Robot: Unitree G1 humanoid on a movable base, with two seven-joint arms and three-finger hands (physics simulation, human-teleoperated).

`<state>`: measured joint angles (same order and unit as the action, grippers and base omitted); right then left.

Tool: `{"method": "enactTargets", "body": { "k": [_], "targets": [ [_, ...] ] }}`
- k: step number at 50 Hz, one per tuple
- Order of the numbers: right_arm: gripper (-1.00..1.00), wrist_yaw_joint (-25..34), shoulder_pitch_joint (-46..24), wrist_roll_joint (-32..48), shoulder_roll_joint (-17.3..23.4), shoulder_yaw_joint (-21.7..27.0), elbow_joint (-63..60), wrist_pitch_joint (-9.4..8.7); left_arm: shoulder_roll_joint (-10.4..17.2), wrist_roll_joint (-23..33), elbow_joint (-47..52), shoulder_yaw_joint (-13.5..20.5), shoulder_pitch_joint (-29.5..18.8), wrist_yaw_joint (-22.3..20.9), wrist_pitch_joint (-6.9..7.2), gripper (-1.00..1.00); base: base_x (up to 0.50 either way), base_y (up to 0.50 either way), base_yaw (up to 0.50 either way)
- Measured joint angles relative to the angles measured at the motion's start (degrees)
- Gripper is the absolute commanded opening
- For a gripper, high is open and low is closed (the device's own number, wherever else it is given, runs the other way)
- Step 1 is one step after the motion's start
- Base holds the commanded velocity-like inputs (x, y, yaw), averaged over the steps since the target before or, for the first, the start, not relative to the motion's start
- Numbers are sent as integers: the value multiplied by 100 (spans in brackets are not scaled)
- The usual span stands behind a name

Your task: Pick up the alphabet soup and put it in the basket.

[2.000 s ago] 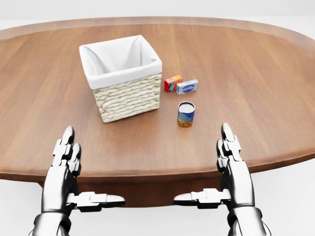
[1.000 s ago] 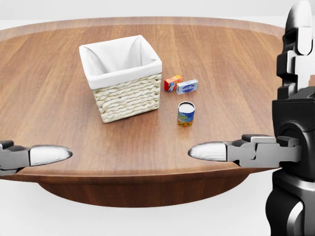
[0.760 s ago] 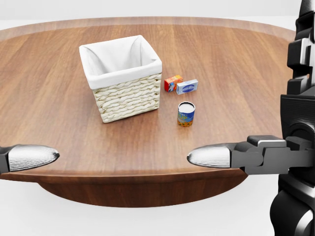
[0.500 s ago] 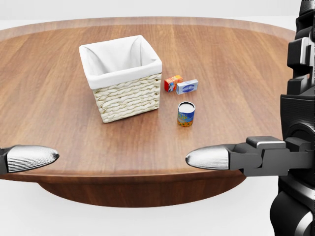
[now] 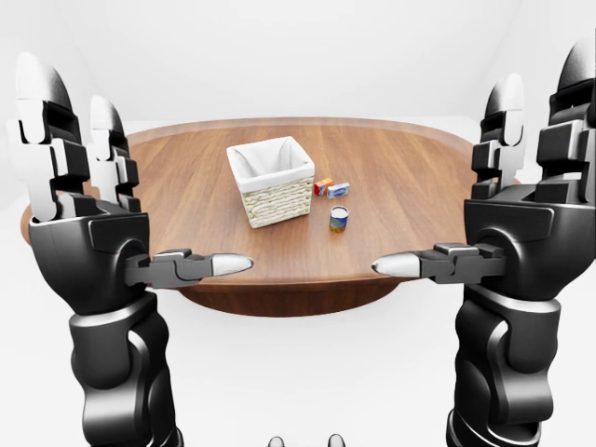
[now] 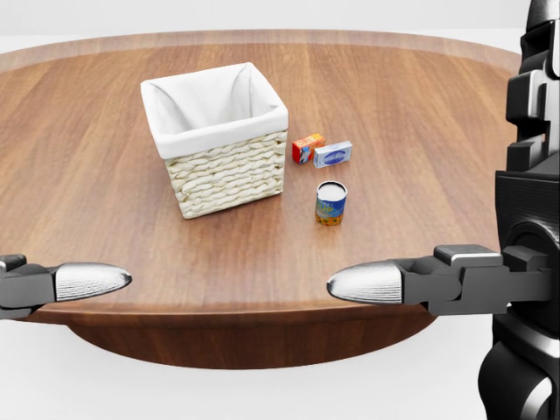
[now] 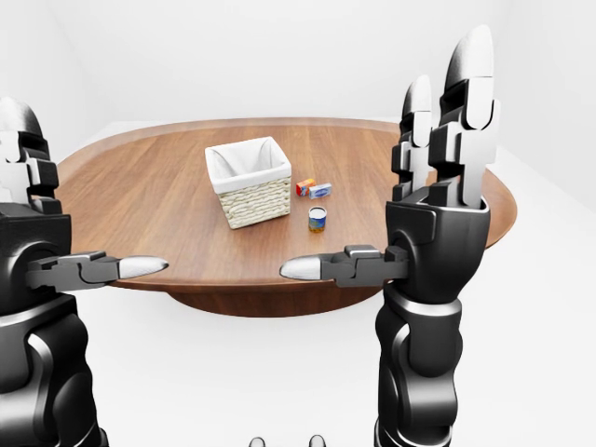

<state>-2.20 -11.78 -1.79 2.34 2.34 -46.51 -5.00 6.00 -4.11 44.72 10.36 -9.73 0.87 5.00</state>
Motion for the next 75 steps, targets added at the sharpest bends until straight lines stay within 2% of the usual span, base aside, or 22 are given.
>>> {"method": "enactTargets", "body": {
  "k": [17,35,75],
  "targets": [
    [100,-69,-49,-172,-57,63,-21,0,-28,75,-60,-35,25,-58,0,100,4,0,0],
    [100,-273,-76,-442,-32,82,-47,0,-54,120,-85,-75,50,-112,0,100,50,7,0],
    [100,-229,19,-316,-56,-16,45,0,-78,188,-89,-121,57,-148,0,100,50,8,0]
  ]
}}
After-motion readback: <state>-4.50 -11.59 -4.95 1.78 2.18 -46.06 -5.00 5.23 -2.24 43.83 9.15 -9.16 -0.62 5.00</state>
